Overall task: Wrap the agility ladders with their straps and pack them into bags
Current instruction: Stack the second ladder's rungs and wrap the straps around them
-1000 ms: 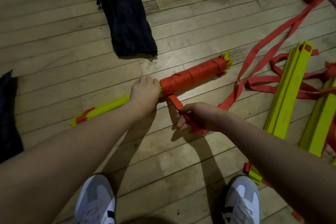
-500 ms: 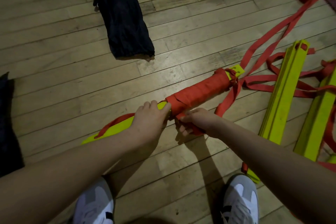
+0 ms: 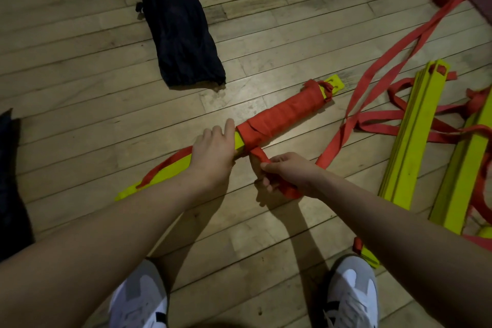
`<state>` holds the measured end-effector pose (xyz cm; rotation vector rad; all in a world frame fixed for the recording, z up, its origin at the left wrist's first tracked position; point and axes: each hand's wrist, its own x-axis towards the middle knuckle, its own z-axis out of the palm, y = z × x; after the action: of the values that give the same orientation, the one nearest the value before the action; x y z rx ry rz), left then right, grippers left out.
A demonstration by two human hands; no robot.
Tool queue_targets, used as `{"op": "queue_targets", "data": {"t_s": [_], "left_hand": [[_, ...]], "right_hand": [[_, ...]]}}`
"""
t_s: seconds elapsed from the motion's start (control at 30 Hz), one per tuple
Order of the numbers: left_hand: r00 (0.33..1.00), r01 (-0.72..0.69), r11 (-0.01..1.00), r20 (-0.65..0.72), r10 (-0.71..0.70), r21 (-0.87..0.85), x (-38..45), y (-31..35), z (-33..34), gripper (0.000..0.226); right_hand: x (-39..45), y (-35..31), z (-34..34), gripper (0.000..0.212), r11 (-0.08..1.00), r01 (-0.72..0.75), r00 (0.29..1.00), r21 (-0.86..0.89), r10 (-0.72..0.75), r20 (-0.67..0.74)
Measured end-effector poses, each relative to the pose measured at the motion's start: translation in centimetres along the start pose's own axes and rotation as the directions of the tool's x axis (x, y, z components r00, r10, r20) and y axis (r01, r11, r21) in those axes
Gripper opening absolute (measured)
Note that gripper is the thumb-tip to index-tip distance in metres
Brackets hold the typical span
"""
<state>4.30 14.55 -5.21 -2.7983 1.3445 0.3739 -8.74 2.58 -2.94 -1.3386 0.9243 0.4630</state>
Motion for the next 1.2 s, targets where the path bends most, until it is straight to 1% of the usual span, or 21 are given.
{"op": "queue_targets", "data": {"t_s": [0.07,0.13,0.2,0.23,0.27,0.33,0.37,0.43,0.5,0.53,0.57,0.6,0.63,0.67,0.73,0.8,0.9,0.97,1.07,1.13,1.2], "left_hand": [[1.0,0.022,0.998,-0.023,-0.02,0.051,1.2,-0.1,-0.3,0.082],[0.999,0.044,0.996,-0.024,-0.043,0.075,2.2,0.0,-0.8,0.089],[0.997,0.07,0.993,-0.04,-0.066,0.094,2.9,0.2,-1.1,0.089],[0.997,0.071,0.991,-0.047,-0.066,0.112,3.1,0.4,-1.3,0.083],[0.998,0.053,0.989,-0.048,-0.047,0.141,3.0,0.6,-1.2,0.072],[0.997,-0.028,0.978,-0.067,0.042,0.208,2.4,1.0,-0.7,0.045],[0.992,-0.071,0.97,-0.084,0.092,0.231,1.8,1.0,-0.4,0.038],[0.98,-0.134,0.964,-0.114,0.164,0.23,0.5,0.8,0.5,0.041],[0.95,-0.237,0.955,-0.162,0.266,0.177,-0.8,0.5,1.8,0.045],[0.938,-0.279,0.949,-0.168,0.302,0.147,-1.5,0.6,2.1,0.043],[0.94,-0.289,0.952,-0.159,0.302,0.099,-2.2,0.8,1.9,0.04],[0.955,-0.269,0.962,-0.115,0.272,0.043,-2.6,1.0,1.7,0.038],[0.975,-0.22,0.976,-0.026,0.22,0.0,-2.9,1.3,1.5,0.036],[0.984,-0.175,0.984,0.043,0.175,-0.006,-2.9,1.4,1.5,0.037],[0.988,-0.115,0.993,0.106,0.115,-0.003,-2.6,1.4,1.3,0.049],[0.992,-0.064,0.997,0.104,0.069,-0.05,-2.2,1.4,0.9,0.057],[0.992,-0.008,0.997,0.122,0.018,-0.082,-1.4,1.0,0.4,0.062],[0.995,0.01,1.0,0.102,-0.008,-0.018,-0.6,0.5,0.2,0.064],[0.999,-0.006,0.993,0.033,0.002,0.115,1.1,-0.5,0.0,0.076],[1.0,0.009,0.988,0.001,-0.009,0.155,2.0,-0.9,-0.3,0.084],[0.999,0.029,0.981,-0.022,-0.025,0.194,2.5,-0.9,-0.4,0.086]], "right_hand": [[0.0,-0.1,-0.3,0.009,1.0,-0.027,0.998,0.014,0.026,0.05],[-0.1,-0.2,-0.4,0.012,0.997,-0.059,0.994,0.042,0.055,0.091],[-0.1,-0.2,-0.4,0.018,0.993,-0.079,0.991,0.089,0.069,0.111],[-0.1,-0.2,-0.4,0.019,0.99,-0.082,0.991,0.114,0.068,0.115],[0.0,-0.2,-0.4,0.019,0.988,-0.077,0.991,0.13,0.062,0.119],[0.1,-0.2,-0.2,0.019,0.989,-0.058,0.993,0.138,0.043,0.11],[0.1,-0.2,-0.2,0.018,0.989,-0.049,0.995,0.142,0.036,0.095],[0.3,0.0,-0.1,0.016,0.988,-0.041,0.998,0.151,0.033,0.06],[0.5,0.2,0.0,0.014,0.991,-0.047,0.998,0.122,0.042,0.039],[0.5,0.3,0.0,0.013,0.993,-0.05,0.998,0.102,0.047,0.032],[0.5,0.5,0.0,0.013,0.995,-0.05,0.998,0.091,0.048,0.027],[0.4,0.8,0.0,0.015,0.995,-0.049,0.999,0.086,0.047,0.022],[0.4,0.9,0.0,0.016,0.995,-0.047,0.999,0.084,0.046,0.02],[0.3,1.0,0.0,0.016,0.995,-0.048,0.999,0.084,0.046,0.023],[0.1,1.0,0.0,0.014,0.994,-0.061,0.998,0.089,0.059,0.032],[-0.1,1.0,-0.2,0.012,0.994,-0.086,0.996,0.068,0.083,0.039],[-0.2,1.0,-0.4,0.012,0.994,-0.104,0.994,0.029,0.103,0.038],[-0.2,0.8,-0.7,0.012,0.995,-0.097,0.995,0.028,0.096,0.033],[0.1,0.0,-1.1,0.015,0.996,-0.076,0.997,0.048,0.074,0.027],[0.3,-0.7,-0.9,0.012,0.995,-0.065,0.997,0.073,0.062,0.044],[0.5,-1.3,-0.4,0.01,0.994,-0.067,0.996,0.082,0.062,0.065]]}}
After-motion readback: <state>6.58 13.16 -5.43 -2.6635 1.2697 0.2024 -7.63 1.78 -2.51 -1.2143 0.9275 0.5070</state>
